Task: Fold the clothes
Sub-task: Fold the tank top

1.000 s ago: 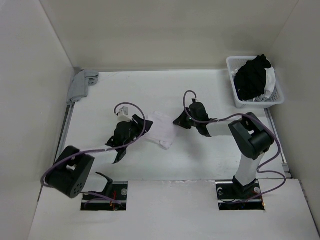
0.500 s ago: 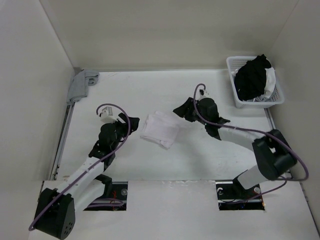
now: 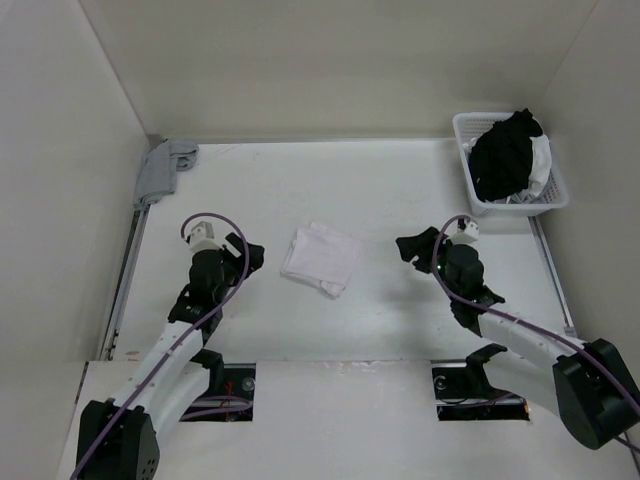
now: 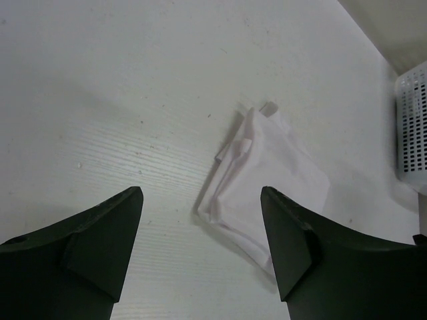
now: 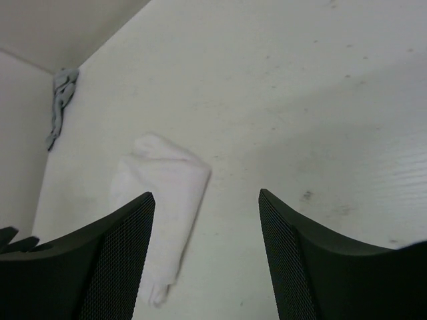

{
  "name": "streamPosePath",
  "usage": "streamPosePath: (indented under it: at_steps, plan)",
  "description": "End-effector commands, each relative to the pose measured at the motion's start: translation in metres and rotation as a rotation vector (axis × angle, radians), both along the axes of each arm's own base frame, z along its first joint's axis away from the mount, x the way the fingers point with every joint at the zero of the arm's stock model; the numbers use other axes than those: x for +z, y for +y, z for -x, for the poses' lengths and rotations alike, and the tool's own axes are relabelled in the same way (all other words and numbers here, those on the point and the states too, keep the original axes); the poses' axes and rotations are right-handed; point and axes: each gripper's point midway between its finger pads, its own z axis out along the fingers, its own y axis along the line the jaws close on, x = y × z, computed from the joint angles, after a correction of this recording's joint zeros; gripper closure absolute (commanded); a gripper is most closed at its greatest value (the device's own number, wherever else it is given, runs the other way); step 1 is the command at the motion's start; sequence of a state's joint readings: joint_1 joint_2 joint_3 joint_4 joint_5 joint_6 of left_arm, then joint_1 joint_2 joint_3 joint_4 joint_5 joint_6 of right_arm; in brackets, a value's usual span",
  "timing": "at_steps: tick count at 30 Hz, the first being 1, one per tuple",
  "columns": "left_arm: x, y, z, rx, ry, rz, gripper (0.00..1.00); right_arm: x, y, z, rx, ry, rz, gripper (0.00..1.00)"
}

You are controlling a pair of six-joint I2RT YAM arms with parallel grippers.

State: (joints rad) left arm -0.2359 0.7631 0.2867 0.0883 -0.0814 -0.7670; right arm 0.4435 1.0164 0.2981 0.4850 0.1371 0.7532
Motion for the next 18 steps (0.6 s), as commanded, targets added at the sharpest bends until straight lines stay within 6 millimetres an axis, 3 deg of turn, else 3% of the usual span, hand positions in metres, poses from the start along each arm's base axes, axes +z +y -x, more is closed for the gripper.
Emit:
streamPosePath:
  at_steps: [1, 18]
  plan:
    - [0.001, -0.003, -0.004, -0.007, 0.012, 0.008, 0.3, 0.035, -0.01, -0.016, -0.062, -0.121, -0.066, 0.31]
    - [-0.009, -0.014, -0.021, -0.044, 0.045, -0.024, 0.3, 0.017, -0.005, -0.022, -0.035, -0.058, -0.06, 0.31]
